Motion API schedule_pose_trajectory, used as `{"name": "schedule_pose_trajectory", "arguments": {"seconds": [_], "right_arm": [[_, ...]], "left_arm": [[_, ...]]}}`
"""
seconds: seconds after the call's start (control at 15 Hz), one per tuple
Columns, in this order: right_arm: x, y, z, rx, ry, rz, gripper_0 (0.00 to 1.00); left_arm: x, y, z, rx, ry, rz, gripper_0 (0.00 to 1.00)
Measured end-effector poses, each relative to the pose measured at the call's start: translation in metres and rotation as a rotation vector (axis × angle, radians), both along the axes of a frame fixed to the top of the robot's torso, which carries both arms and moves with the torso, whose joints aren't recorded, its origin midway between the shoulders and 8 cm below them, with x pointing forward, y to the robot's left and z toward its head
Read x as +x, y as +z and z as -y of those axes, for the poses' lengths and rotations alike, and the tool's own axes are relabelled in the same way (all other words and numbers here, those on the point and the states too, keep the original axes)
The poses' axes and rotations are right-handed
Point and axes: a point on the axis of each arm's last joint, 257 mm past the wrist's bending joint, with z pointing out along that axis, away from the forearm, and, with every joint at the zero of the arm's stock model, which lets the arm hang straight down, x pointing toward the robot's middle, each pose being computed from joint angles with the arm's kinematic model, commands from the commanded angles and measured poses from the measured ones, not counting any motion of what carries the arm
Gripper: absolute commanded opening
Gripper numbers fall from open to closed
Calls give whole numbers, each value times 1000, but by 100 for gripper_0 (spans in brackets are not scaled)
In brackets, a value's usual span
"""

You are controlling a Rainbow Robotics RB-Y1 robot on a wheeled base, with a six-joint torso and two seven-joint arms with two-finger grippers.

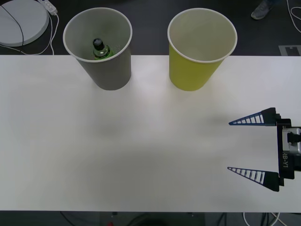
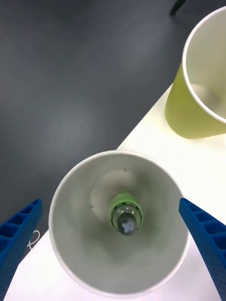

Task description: Put the can into the green bin and the plastic bottle into the gray bin

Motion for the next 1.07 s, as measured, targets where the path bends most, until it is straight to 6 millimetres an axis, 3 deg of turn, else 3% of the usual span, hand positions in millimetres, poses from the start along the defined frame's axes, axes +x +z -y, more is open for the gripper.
{"name": "schedule_pose_trajectory", "arguments": {"seconds": [1.07], "right_arm": [[0,0,0,0,0,0,100]], "left_arm": [[-68,-41,-82,-49,-40,-80,100]]}}
